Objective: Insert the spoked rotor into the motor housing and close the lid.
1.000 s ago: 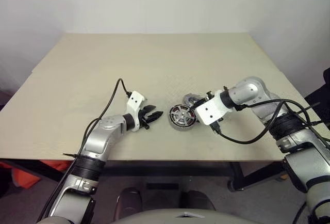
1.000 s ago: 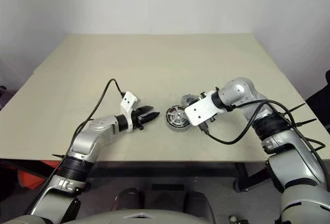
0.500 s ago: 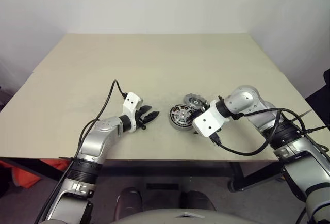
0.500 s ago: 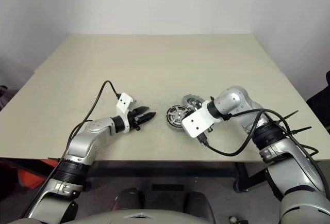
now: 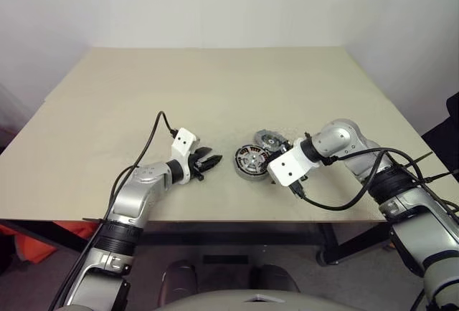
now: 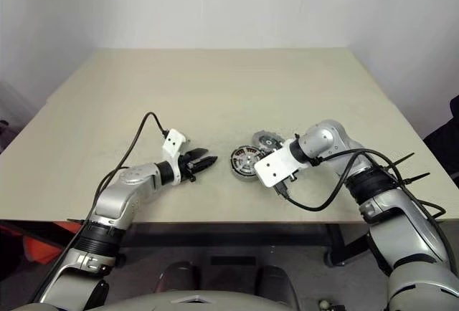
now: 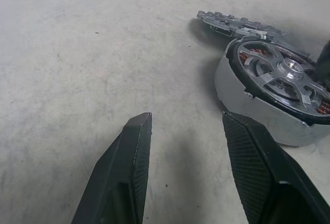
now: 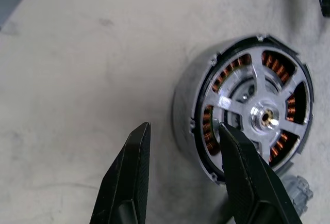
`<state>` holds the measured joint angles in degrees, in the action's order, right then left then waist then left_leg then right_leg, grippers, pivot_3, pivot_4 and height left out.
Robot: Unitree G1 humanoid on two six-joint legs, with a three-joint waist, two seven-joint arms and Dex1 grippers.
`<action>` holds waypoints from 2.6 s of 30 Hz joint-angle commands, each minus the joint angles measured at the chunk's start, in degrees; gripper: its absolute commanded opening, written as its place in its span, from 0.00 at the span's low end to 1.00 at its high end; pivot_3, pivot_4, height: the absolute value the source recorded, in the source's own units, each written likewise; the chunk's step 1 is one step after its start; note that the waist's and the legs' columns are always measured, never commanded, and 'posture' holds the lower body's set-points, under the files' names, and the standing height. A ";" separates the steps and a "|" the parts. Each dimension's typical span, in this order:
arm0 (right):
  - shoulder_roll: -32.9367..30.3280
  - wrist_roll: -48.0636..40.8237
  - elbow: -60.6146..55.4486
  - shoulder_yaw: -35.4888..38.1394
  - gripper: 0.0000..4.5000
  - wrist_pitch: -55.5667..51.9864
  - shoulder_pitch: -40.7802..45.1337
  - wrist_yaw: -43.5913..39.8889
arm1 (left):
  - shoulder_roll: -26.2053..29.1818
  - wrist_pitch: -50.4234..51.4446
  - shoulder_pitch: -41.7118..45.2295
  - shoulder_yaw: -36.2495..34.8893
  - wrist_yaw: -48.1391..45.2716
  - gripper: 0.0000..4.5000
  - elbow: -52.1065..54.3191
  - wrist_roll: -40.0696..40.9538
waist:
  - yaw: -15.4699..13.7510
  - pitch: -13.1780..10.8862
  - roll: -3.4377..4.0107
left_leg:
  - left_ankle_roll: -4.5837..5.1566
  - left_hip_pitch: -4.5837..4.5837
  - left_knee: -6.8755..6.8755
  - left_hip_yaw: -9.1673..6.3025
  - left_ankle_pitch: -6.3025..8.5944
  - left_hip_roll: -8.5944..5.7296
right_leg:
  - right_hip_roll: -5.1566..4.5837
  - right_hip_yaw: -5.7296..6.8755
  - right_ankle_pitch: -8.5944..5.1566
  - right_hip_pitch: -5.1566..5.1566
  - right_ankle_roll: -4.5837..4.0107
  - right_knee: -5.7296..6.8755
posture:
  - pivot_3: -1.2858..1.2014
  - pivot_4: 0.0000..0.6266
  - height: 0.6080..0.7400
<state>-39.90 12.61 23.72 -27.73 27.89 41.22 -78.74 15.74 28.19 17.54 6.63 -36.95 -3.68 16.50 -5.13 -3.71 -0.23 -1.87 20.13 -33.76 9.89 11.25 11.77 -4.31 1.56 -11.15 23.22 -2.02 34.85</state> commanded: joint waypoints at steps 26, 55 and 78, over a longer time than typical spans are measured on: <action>3.16 0.16 3.35 2.81 0.00 -8.74 4.55 2.84 | -1.17 -0.88 -0.78 -1.17 2.74 0.51 1.96 0.22 | 1.50 -0.02 -0.01 | 0.09 -0.01 -0.45 0.00 0.06 0.03 | 0.01 0.00 -0.20 -0.06 0.37 0.03 | 0.52 0.00 1.00; 11.59 -16.54 -20.00 2.88 0.00 -79.26 6.20 8.64 | -0.70 -1.43 -6.02 -3.89 5.89 0.51 6.05 0.43 | 0.53 -0.03 0.03 | 0.02 0.82 -0.37 -0.02 0.04 0.08 | 0.01 0.06 0.07 0.78 -0.16 0.28 | 0.52 0.00 1.00; 16.70 -19.16 -13.86 3.47 0.86 -80.46 8.91 16.38 | -0.60 -1.58 -4.62 -4.75 6.10 0.51 4.96 0.31 | 0.52 -0.03 0.03 | -0.27 0.64 -0.42 -0.05 -0.13 0.07 | 0.01 0.02 0.07 0.75 -0.15 0.58 | 0.52 0.00 1.00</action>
<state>-22.30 -6.22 12.12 -26.96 -53.15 48.27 -63.49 14.74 27.31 11.79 2.68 -30.77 0.45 16.55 -4.61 -3.74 -0.20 -2.13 20.77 -34.18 9.83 11.12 11.85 -4.30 1.58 -11.09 23.97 -2.17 35.43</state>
